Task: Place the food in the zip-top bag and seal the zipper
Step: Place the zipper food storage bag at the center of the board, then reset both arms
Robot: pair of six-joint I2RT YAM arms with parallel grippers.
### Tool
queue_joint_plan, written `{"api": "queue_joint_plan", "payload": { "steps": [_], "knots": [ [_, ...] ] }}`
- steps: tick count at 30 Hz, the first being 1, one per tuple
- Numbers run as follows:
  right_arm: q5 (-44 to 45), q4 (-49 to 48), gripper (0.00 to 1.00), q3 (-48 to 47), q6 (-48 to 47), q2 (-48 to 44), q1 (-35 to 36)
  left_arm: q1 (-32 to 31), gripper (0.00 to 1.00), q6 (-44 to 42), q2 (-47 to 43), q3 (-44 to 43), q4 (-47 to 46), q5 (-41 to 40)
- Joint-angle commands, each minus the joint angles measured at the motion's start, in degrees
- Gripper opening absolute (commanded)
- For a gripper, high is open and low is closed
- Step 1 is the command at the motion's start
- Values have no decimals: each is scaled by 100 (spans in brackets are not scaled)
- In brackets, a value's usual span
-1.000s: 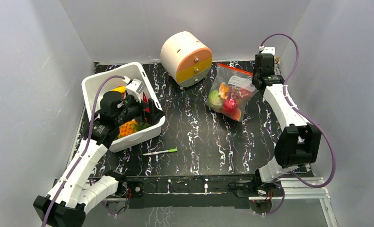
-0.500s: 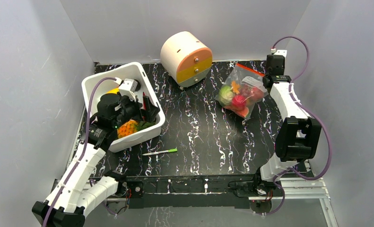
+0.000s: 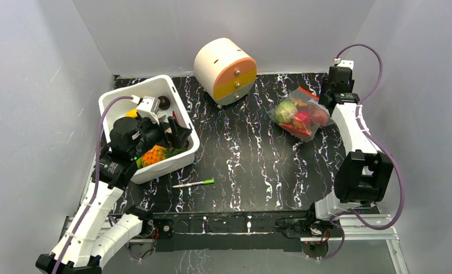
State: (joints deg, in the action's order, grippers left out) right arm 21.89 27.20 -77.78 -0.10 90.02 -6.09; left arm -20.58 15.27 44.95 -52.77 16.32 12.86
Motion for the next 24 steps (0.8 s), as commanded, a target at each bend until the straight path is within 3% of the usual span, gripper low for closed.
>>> {"api": "queue_joint_plan", "payload": {
  "steps": [1, 7, 10, 20, 24],
  "knots": [
    [-626, 227, 53, -263, 249, -661, 1, 13, 98, 55, -168, -27, -51, -124],
    [-2544, 144, 74, 215, 795, -1506, 107, 17, 98, 115, -215, -119, 9, -370],
    [-3163, 95, 96, 434, 1048, -1924, 127, 12, 98, 112, -215, -216, 48, -497],
    [-5142, -302, 98, 1447, 2057, -3484, 134, 18, 98, 322, -272, -576, 138, -744],
    [-5258, -370, 98, 1838, 2230, -4011, 292, 14, 98, 207, -295, -519, 113, -750]
  ]
}}
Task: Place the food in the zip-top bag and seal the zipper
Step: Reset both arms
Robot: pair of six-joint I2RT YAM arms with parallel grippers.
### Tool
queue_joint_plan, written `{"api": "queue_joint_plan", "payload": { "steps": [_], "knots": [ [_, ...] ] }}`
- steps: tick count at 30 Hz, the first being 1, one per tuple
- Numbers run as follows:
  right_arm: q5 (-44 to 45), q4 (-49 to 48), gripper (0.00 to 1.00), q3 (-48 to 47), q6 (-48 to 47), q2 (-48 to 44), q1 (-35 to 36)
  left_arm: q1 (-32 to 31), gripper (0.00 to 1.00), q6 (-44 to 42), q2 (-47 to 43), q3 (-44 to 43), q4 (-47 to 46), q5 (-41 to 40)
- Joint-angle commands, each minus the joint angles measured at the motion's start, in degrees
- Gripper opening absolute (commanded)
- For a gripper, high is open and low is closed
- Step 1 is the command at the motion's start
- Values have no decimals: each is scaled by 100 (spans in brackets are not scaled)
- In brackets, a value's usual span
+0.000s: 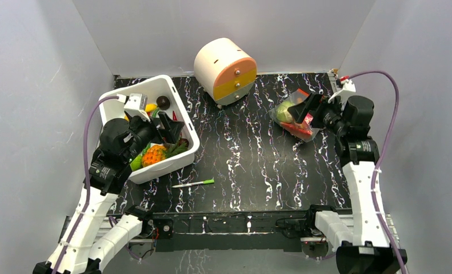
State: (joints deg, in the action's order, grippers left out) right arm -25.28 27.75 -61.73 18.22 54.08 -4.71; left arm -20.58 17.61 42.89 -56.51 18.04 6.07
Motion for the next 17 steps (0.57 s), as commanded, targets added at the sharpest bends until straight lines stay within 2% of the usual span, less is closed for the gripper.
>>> {"api": "queue_joint_plan", "payload": {
  "steps": [1, 10, 17],
  "knots": [
    [-518, -402, 98, 330, 357, -525, 233, 11, 98, -20, -84, -111, -56, -134],
    [-704, -124, 98, 727, 45, -1037, 725, 18, 98, 59, -107, 252, -308, -195],
    [-758, -109, 98, 701, 37, -1043, 753, 16, 98, -20, -65, 338, -207, -225]
  ]
}}
